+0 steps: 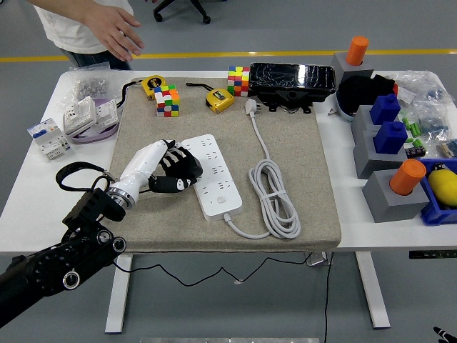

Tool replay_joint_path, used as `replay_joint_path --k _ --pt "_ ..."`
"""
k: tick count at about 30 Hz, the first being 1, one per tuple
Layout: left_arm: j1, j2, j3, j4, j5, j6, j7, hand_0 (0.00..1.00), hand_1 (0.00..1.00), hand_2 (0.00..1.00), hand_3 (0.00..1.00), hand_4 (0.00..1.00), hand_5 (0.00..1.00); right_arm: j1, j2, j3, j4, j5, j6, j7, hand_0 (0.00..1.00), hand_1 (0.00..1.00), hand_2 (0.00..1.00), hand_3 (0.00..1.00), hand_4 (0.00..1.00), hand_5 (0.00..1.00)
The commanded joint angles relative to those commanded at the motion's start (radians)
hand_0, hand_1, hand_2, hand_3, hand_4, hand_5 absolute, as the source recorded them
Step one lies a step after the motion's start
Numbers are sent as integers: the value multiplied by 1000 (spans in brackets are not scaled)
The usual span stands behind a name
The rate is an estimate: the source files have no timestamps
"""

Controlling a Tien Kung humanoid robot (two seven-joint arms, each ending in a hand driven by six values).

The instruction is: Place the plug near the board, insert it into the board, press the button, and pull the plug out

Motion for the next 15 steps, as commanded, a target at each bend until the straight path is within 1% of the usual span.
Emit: replay_joint_path --k 5,8,15 --pt "-12 -12 15 17 1 4 -2 350 357 431 530 624 2 0 0 0 -2 1 0 0 573 632 613 541 886 411" --pt "-9 -18 1 23 13 -1 3 351 358 431 530 624 2 1 -1 0 -2 1 0 0 573 631 614 541 887 412" --pt "-7 -15 -7 24 21 -5 9 352 359 432 530 624 2 2 -1 -1 0 0 0 -1 572 631 614 540 885 412"
